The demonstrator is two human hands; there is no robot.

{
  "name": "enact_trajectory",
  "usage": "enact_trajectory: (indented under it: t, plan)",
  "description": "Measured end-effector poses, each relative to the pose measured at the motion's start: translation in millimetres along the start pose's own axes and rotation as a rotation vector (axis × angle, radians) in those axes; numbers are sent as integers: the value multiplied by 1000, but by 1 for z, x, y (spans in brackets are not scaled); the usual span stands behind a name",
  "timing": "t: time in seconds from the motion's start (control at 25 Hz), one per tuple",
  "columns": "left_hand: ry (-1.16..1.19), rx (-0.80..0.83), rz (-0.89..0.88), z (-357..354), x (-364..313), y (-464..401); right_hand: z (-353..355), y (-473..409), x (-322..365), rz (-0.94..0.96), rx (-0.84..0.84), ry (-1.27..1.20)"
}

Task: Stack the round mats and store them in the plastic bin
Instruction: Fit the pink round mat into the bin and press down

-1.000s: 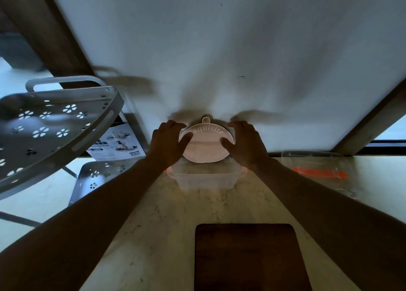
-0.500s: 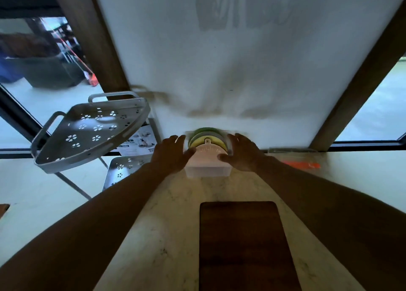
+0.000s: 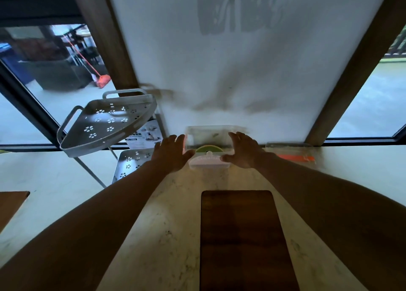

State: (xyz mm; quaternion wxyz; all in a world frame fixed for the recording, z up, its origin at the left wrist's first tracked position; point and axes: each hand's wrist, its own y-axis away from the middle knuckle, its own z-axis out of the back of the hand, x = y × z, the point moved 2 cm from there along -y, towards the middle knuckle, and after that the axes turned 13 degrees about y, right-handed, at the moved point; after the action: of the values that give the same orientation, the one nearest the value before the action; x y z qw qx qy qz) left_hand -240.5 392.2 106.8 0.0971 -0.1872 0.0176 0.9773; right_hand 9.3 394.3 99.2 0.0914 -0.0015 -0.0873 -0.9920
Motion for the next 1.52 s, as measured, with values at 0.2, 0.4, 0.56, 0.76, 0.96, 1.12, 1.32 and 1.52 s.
enact_trajectory:
  t: [0.2,0.4,0.56,0.76,0.96,1.12,1.32,1.52]
  plan:
    - [-41,44,-19,-9,-9,-2,-3,1,-2,16,-26,-14]
    - [-42,66,-29,-33,3,-13,-19,-20,-8,34,-13,-42]
    - [-58,82,-27,-58,22,-31,-35,-50,-6,95,-26,-152]
    - [-10,80,-144,-84,29,-68,-52,-98,7,172,-12,-161]
    - [-25,92,-248,-112,27,-92,-76,-125,16,262,40,-172]
    - [66,91,-280,-118,32,-93,-76,-137,14,274,24,-195]
    - [155,128,-248,-117,30,-98,-75,-141,15,307,16,-170]
    - [505,149,-48,-113,21,-117,-81,-142,10,268,-62,-179]
